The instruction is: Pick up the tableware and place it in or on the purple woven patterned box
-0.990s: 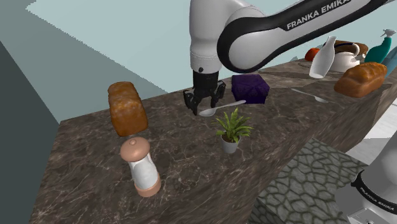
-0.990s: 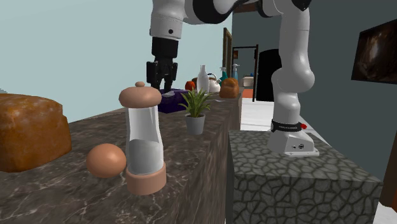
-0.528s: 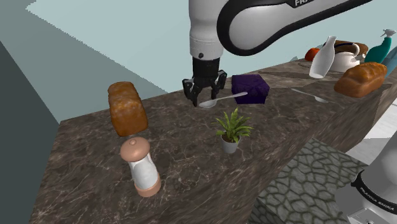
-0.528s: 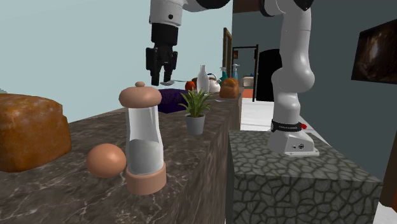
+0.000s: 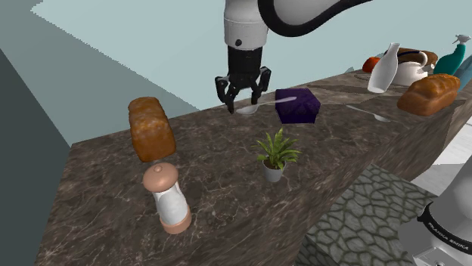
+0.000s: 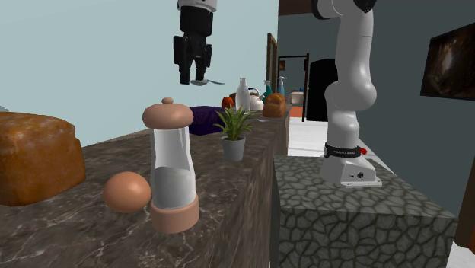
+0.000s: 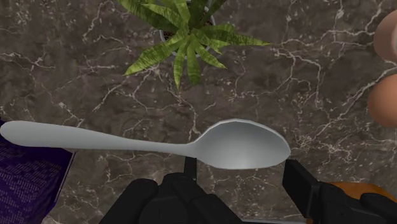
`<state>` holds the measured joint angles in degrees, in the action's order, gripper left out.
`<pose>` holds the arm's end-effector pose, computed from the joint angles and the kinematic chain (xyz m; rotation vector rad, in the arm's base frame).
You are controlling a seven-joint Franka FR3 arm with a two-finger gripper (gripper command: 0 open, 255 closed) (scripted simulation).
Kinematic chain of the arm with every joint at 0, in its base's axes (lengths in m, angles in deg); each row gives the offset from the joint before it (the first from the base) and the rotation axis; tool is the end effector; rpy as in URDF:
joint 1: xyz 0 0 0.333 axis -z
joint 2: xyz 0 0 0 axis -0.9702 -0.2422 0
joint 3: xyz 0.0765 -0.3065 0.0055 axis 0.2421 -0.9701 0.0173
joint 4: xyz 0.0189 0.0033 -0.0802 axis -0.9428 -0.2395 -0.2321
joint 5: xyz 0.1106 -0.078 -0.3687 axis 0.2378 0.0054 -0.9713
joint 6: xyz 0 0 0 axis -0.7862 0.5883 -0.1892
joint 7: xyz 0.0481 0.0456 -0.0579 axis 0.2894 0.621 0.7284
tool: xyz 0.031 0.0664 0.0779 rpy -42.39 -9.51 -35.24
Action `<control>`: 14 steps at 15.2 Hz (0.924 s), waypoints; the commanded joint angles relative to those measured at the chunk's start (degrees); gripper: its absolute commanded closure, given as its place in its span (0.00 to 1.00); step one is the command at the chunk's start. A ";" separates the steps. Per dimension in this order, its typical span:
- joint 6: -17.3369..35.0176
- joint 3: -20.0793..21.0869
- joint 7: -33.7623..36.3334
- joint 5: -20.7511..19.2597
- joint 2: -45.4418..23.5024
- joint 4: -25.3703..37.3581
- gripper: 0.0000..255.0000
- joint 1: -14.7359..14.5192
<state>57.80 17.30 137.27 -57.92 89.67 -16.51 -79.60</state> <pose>0.4742 0.3129 0.5384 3.0608 -0.3423 0.2336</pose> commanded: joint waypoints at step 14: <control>-0.12 -8.06 -16.01 2.18 1.68 0.52 1.00 7.26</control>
<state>57.65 9.99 122.76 -55.62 91.95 -16.66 -73.04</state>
